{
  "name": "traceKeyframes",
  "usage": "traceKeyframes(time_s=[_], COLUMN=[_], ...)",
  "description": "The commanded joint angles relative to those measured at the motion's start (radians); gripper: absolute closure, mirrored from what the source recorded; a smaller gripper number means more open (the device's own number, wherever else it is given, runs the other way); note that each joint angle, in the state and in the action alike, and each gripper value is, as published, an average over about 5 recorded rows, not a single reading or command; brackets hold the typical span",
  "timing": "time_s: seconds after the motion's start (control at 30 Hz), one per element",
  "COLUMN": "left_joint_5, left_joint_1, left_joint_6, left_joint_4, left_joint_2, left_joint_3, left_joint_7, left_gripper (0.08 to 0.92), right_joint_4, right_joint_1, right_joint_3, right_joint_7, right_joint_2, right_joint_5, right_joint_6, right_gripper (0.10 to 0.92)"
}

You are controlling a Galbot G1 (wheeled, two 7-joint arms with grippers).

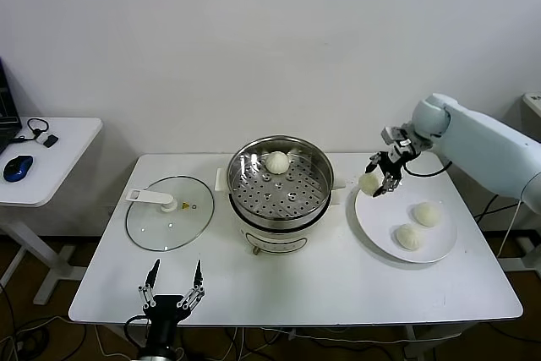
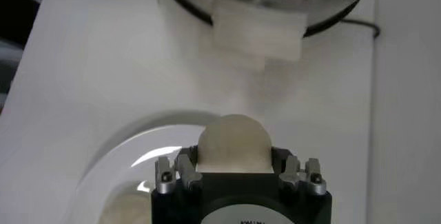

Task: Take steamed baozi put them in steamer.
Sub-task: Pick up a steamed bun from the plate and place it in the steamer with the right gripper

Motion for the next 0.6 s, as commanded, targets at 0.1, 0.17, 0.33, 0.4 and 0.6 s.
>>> traceKeyframes(time_s=[0.1,0.17,0.33,0.4,0.6], left_joint_5=[0.018,0.021,0.022,0.022,0.030], left_joint_1=[-0.009,-0.011,-0.009,-0.009,-0.013], left_joint_6=[0.009,0.011,0.010,0.009,0.009], left_joint_4=[-0.002,-0.002,-0.005,-0.005,-0.008], left_joint_2=[-0.004,-0.005,-0.006,-0.006,-0.010], left_joint_3=[0.013,0.015,0.016,0.014,0.016], left_joint_7=[-0.002,-0.002,-0.003,-0.003,-0.007], left_gripper=[0.177,0.177,0.177,0.177,0.177], right_joint_4=[0.121,0.118,0.072,0.051,-0.018], right_joint_1=[0.257,0.287,0.328,0.330,0.290], right_joint_3=[-0.150,-0.172,-0.207,-0.214,-0.216], right_joint_7=[-0.004,-0.004,-0.003,-0.001,0.006], right_joint_2=[0.009,0.036,0.128,0.173,0.320], right_joint_5=[0.272,0.303,0.346,0.353,0.364], right_joint_6=[-0.077,-0.088,-0.103,-0.109,-0.132], right_gripper=[0.347,0.347,0.347,0.347,0.347])
